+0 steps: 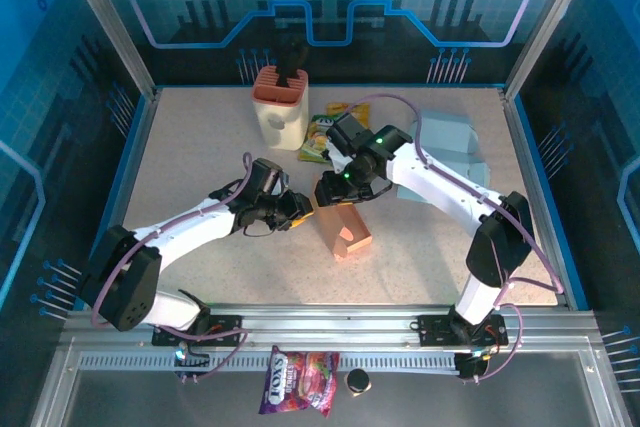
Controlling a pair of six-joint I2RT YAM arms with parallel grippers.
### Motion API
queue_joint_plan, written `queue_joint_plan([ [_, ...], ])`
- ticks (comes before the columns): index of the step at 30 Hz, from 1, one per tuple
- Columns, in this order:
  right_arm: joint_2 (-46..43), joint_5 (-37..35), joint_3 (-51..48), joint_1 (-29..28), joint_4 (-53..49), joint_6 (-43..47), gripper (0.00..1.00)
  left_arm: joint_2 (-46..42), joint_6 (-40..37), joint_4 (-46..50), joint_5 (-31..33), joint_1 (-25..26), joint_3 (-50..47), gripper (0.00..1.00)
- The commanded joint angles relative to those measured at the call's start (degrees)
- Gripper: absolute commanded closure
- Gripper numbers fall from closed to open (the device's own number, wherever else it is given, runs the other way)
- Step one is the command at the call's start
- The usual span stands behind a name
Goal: Fold the paper box
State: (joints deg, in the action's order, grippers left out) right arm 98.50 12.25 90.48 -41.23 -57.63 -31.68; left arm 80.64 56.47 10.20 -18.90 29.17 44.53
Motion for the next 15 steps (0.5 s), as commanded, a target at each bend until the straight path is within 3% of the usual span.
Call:
queue_joint_plan([
  [1, 0.4, 0.3, 1.5, -0.7, -0.9, -0.2, 0.57, 0.7, -1.6, 1.4, 0.6, 0.6, 1.7, 0.67],
  [6, 1.3, 0.7, 1.4, -0.8, 1.5, -3.0, 0.74, 0.5, -2.1, 2.0, 1.1, 0.6, 2.0, 0.66],
  [11, -0.2, -2.7, 0.2, -1.1, 4.9, -12.1, 1.0, -1.9, -4.3, 6.4, 3.7, 0.7, 4.2, 0.6],
  [15, -5.0, -11.8, -2.6, -1.1, 6.2, -25.5, 1.0, -5.2, -7.7, 12.3, 7.1, 0.6, 6.6, 0.54],
])
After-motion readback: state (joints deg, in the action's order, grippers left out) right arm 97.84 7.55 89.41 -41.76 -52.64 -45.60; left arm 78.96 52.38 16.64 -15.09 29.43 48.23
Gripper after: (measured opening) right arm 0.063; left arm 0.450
